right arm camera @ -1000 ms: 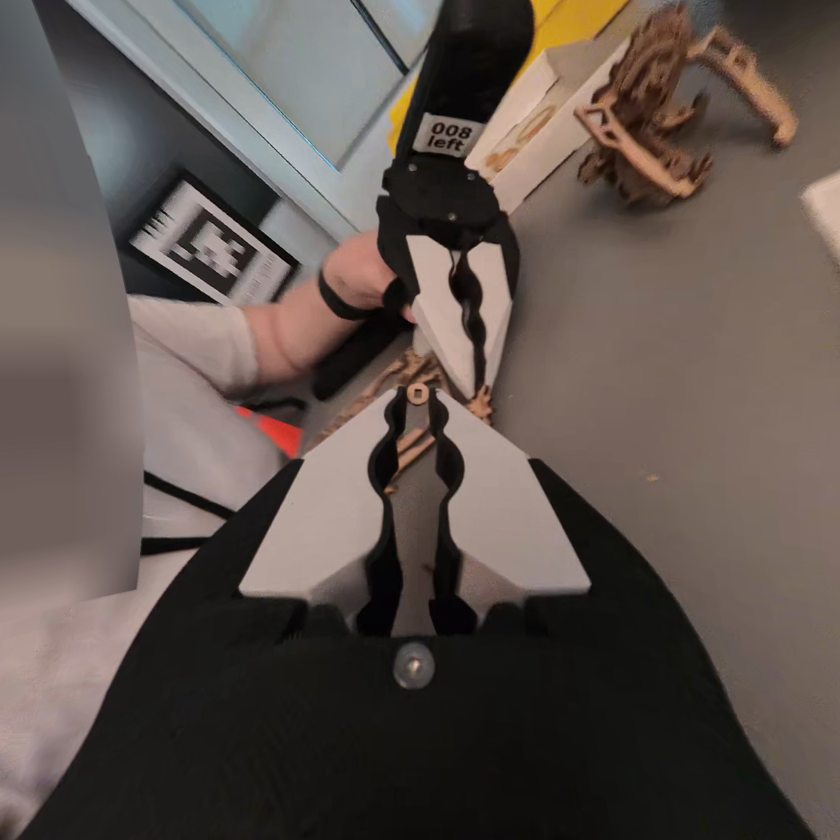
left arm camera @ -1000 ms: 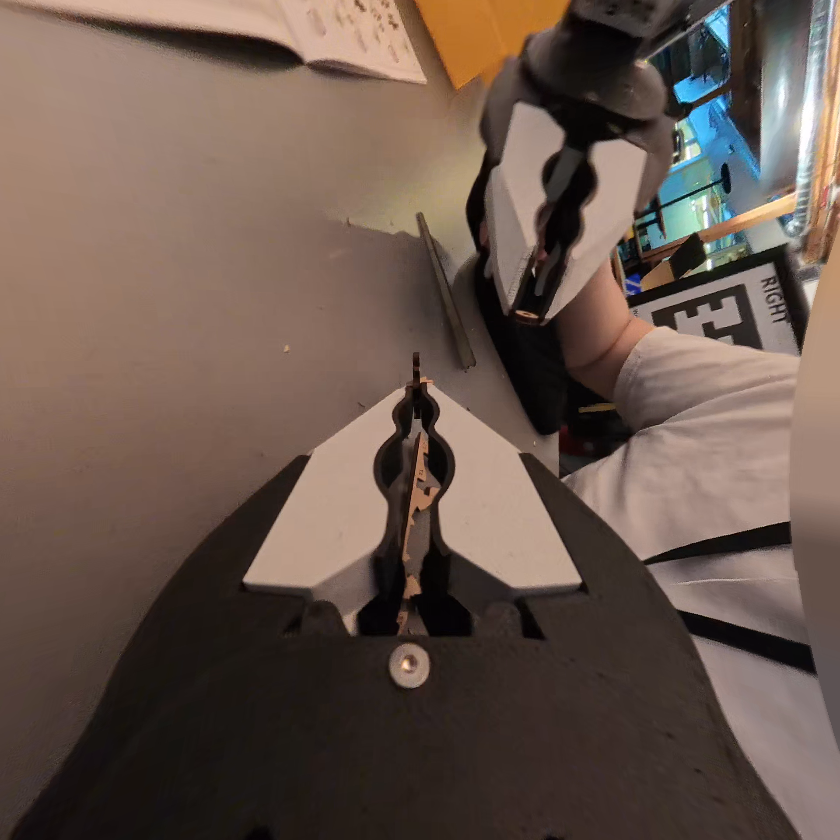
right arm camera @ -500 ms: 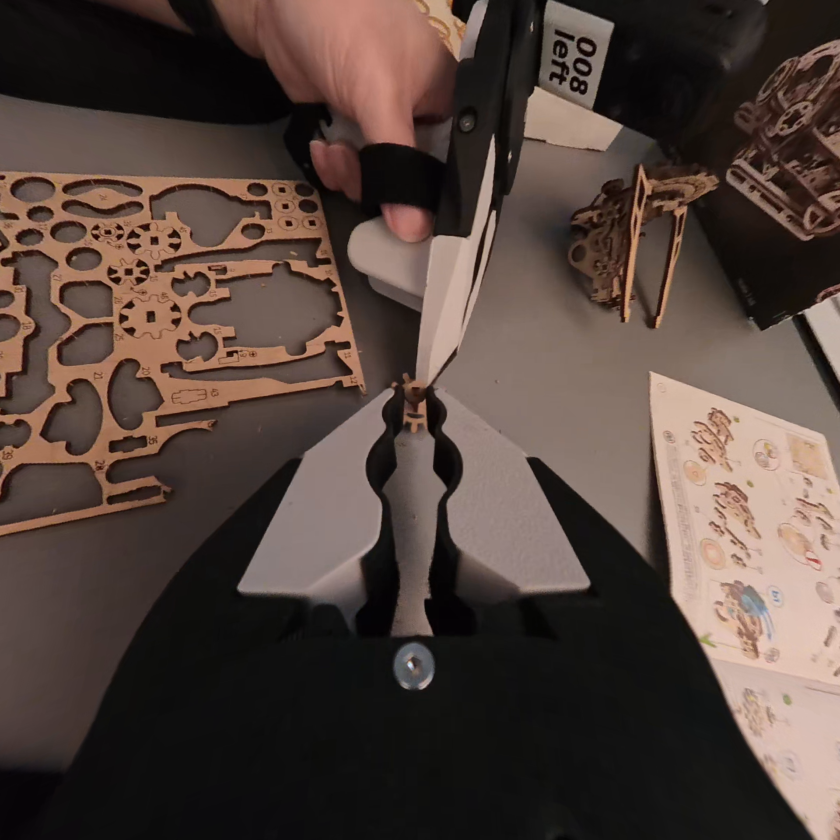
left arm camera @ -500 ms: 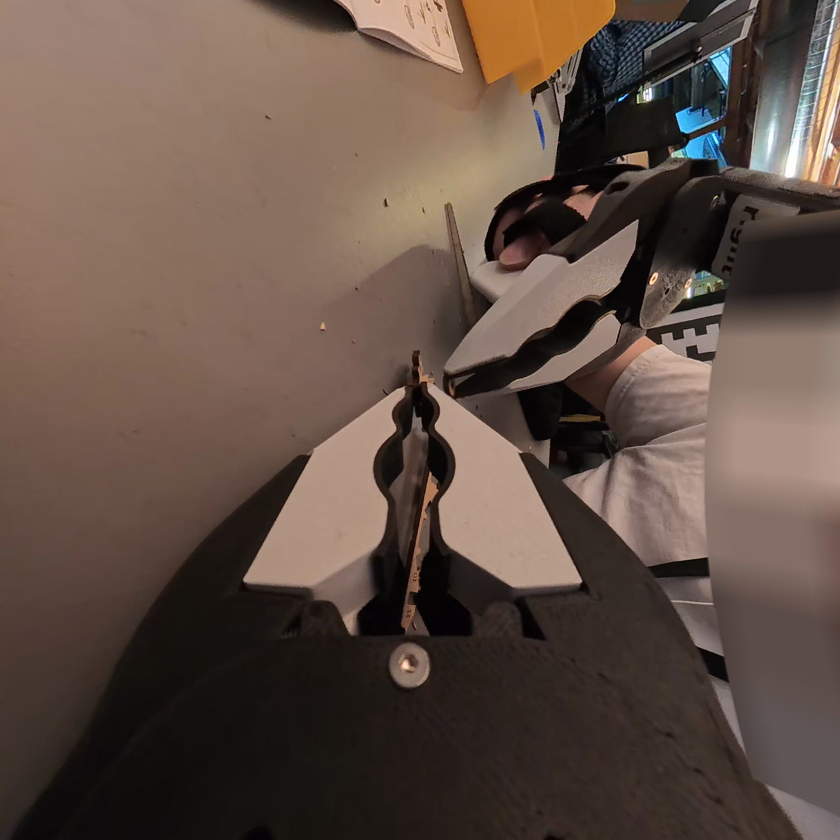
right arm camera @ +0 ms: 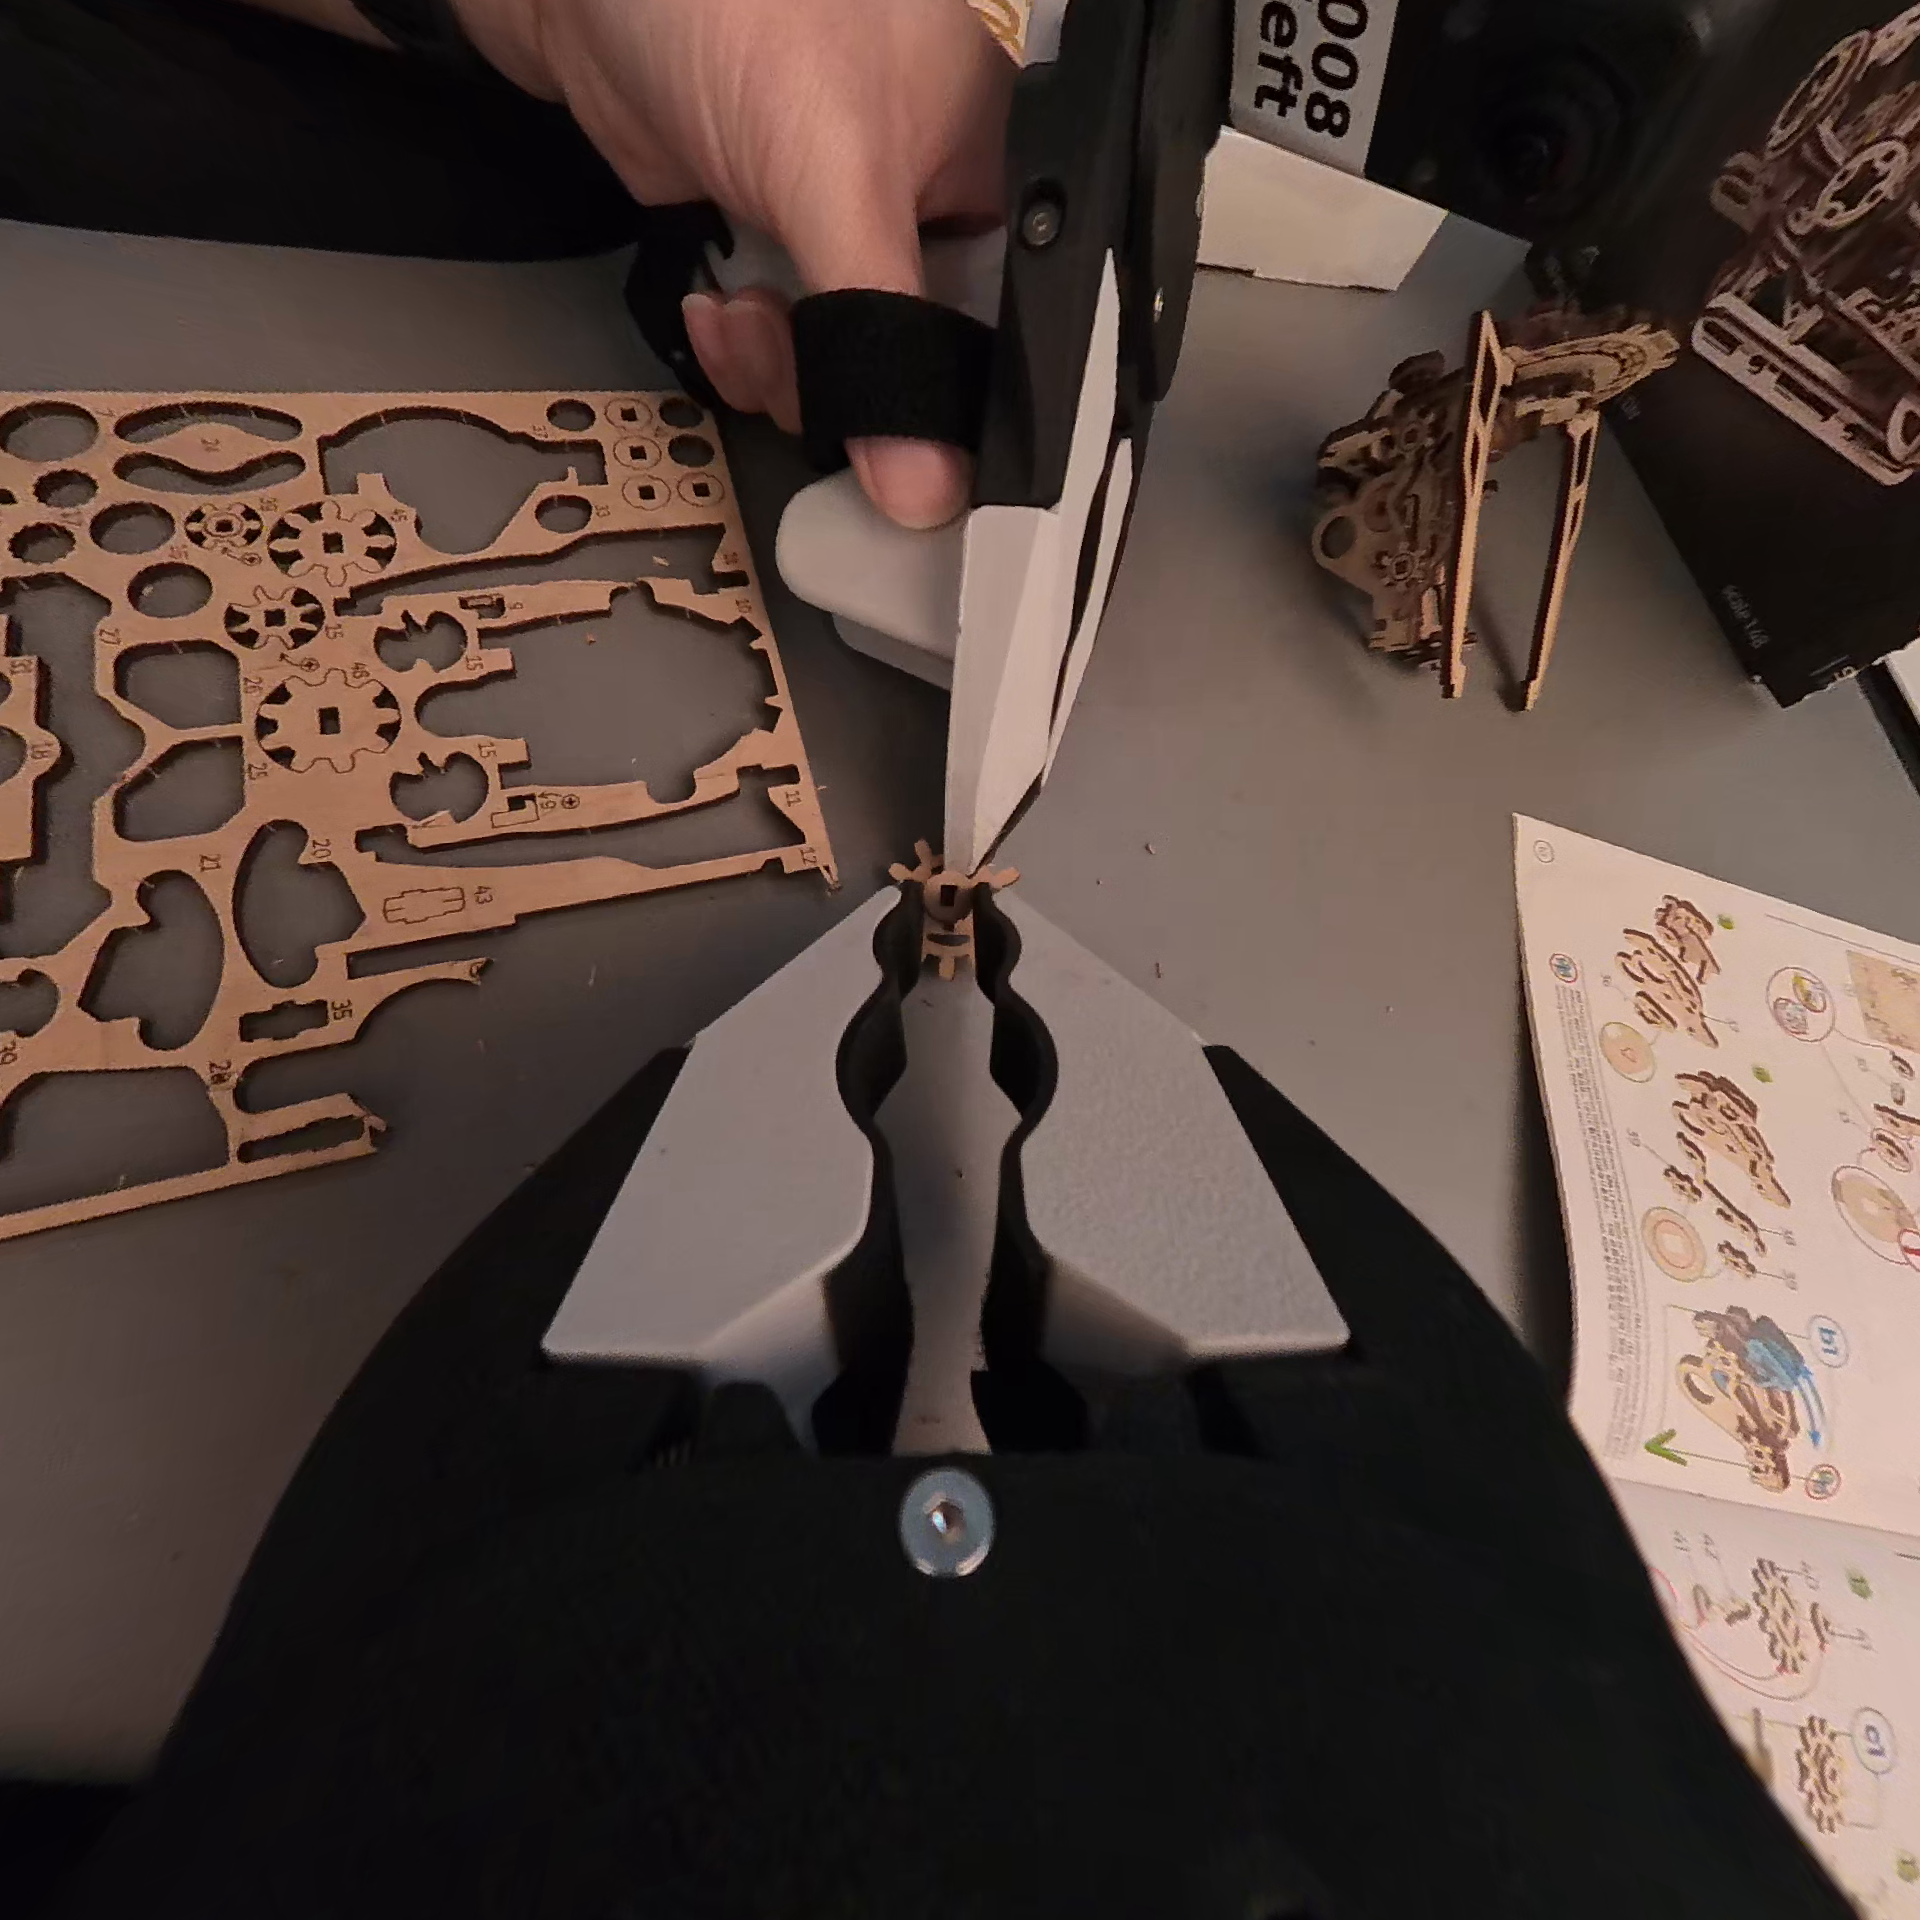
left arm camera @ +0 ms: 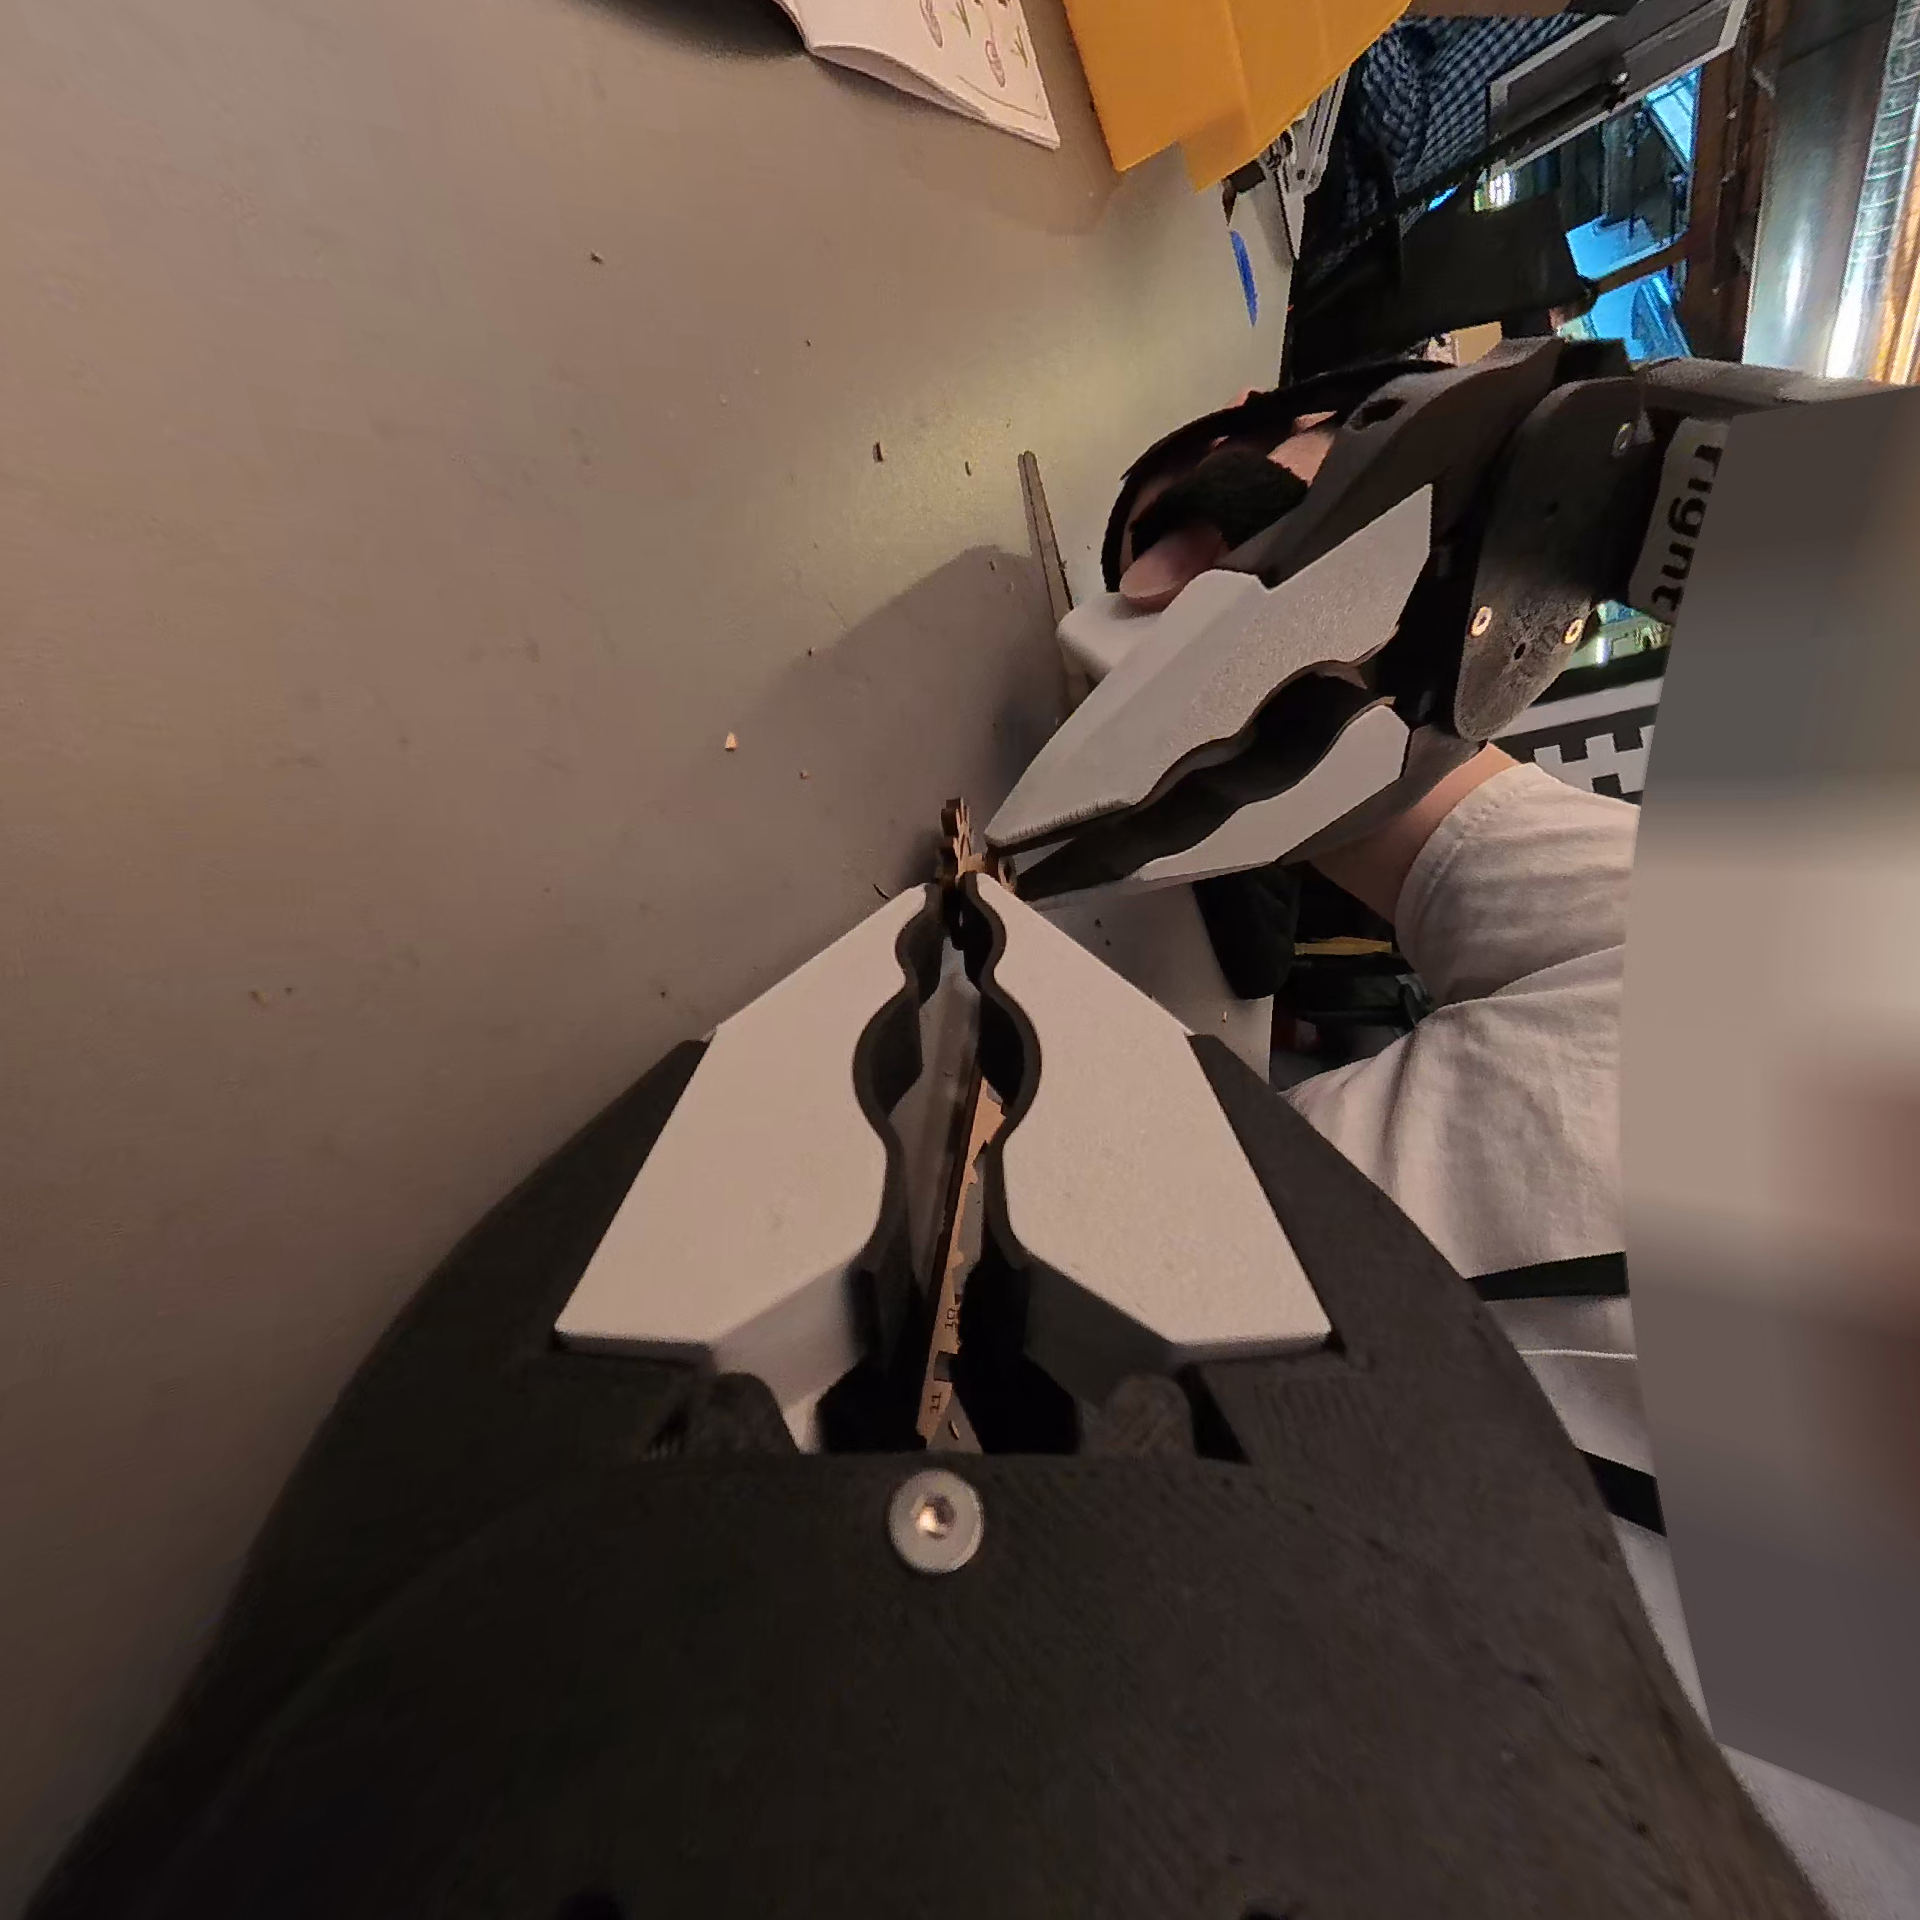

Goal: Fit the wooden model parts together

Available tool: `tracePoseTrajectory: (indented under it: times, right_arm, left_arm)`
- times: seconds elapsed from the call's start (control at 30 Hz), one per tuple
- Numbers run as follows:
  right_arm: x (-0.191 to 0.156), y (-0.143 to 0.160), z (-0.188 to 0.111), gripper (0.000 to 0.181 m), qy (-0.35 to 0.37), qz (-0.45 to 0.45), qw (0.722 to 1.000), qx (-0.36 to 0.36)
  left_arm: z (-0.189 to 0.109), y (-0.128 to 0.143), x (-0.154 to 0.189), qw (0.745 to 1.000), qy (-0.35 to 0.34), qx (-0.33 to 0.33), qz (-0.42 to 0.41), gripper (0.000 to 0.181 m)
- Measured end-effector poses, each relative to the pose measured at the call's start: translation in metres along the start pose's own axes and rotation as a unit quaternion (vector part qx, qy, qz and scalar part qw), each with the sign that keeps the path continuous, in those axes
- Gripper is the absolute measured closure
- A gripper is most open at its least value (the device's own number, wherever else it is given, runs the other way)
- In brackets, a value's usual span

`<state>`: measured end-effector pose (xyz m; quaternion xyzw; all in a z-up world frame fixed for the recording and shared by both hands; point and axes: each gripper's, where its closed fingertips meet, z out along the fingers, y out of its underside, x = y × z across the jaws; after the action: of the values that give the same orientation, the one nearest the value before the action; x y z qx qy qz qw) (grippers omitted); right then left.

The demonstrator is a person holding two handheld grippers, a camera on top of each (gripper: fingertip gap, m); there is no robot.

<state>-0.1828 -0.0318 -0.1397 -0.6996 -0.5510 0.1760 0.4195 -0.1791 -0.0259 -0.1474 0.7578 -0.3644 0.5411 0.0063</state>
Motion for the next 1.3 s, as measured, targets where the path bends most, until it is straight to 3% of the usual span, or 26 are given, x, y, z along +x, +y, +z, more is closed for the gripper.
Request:
tracePoseTrajectory:
  times: [0.6, 0.8, 1.3]
  right_arm:
    - [-0.0019, 0.0004, -0.0011, 0.173, 0.016, -0.027, 0.999, 0.007]
    - [-0.0031, -0.0005, -0.0016, 0.173, 0.042, -0.074, 0.996, 0.002]
    - [-0.0047, -0.0007, -0.0024, 0.173, 0.039, -0.069, 0.997, 0.011]
  left_arm:
    - [0.0002, 0.0012, 0.0011, 1.000, 0.005, 0.001, -0.001, 0.181]
    - [0.0004, 0.0017, 0.0021, 1.000, 0.010, 0.000, -0.001, 0.181]
    - [0.0014, 0.0031, 0.0039, 1.000, 0.015, -0.001, 0.001, 0.181]
